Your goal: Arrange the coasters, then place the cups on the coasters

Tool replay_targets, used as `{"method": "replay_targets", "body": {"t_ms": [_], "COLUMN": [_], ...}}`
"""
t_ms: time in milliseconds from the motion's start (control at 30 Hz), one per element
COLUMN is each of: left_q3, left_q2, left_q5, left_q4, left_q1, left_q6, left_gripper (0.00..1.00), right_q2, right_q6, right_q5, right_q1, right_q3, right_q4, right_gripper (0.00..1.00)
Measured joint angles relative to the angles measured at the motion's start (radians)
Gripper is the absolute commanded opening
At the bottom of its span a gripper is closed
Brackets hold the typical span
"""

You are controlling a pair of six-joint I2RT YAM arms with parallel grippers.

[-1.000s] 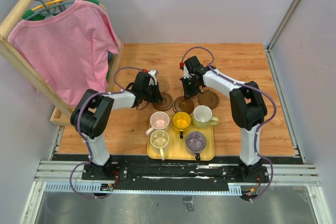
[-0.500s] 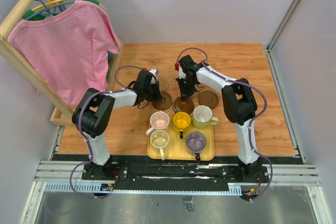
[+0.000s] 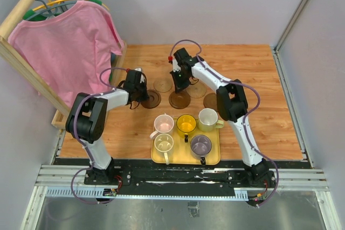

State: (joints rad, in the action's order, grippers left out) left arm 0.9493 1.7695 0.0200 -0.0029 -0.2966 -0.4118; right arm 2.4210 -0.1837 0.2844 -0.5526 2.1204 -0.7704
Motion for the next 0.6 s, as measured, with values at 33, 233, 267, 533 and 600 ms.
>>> {"method": "replay_targets", "body": {"t_ms": [33,233,267,533,600], "left_q3": [0.002,0.051,0.067,0.253,0.304], "left_q2": [-0.001,0.021,0.033,0.150,0.178], "left_q5": [-0.010,-0.053,-0.056,-0.060,-0.051], "left_q4": [-0.007,-0.054,-0.056,-0.060,-0.060], "left_q1": [0.008,0.053,0.065,0.133,0.133], "left_q6": [-0.002,-0.008,-0.009,-0.012,-0.011], "left_gripper": [0.00,0.00,0.01,0.01,0.01], "right_q2": [0.012,0.056,0.059,0.060,0.060], "right_q6": [0.003,0.006,0.005,-0.011,-0.018], "right_q5": [-0.002,-0.048,-0.058,-0.106,-0.111], "right_q1": [0.000,0.003,0.005,0.079,0.102], "right_q3": [0.021,0.103,0.108,0.118,0.118], "right_q4": [-0.001,0.013,0.015,0.075,0.100], "right_gripper": [0.03,0.02,0.02,0.03,0.03]}}
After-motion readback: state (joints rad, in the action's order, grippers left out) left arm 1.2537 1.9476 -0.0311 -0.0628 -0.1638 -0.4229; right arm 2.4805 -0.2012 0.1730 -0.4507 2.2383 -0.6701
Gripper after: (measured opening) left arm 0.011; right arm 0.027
